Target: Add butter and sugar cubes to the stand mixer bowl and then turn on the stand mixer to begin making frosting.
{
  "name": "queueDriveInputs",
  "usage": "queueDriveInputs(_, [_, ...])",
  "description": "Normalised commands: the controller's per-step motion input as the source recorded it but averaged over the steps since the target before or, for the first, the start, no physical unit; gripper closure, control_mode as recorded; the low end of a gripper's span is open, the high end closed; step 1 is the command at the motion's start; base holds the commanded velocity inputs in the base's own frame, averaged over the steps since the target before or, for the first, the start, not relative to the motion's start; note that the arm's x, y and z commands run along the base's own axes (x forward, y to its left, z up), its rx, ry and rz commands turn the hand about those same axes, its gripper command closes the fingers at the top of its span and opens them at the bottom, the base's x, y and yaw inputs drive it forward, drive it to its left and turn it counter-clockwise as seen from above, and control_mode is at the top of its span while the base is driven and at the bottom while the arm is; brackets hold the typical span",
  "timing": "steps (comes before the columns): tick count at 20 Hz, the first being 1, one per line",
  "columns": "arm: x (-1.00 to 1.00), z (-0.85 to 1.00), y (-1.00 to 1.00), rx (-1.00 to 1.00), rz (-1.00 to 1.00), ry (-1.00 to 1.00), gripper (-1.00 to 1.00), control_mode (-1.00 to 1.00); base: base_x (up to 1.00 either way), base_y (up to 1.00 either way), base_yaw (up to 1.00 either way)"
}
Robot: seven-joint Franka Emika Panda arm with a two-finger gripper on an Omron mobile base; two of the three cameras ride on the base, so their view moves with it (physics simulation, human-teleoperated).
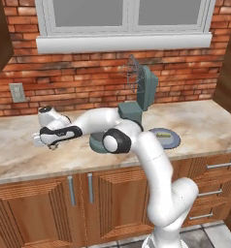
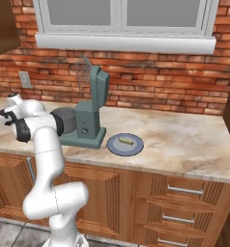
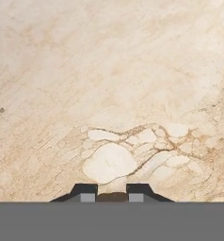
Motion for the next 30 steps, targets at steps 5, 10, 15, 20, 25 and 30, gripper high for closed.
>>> queueDriveInputs(5, [-0.21, 0.21, -0.04, 0.02, 0.0, 0.0, 1.0, -1.0, 0.0, 0.0, 0.0])
queueDriveInputs(10, [-0.41, 0.67, -0.24, 0.08, 0.0, -0.07, 1.0, -1.0, 0.0, 0.0, 0.0])
queueDriveInputs(15, [-0.39, 0.69, -0.48, 0.06, 0.0, -0.09, 1.0, -1.0, 0.0, 0.0, 0.0])
queueDriveInputs(20, [-0.53, 0.8, -0.67, 0.05, 0.0, -0.13, 1.0, -1.0, 0.0, 0.0, 0.0])
queueDriveInputs(25, [-0.65, 0.87, -0.66, 0.08, 0.0, -0.14, 1.0, -1.0, 0.0, 0.0, 0.0])
queueDriveInputs(30, [-0.3, 0.64, -0.73, 0.04, 0.0, -0.11, 1.0, -1.0, 0.0, 0.0, 0.0])
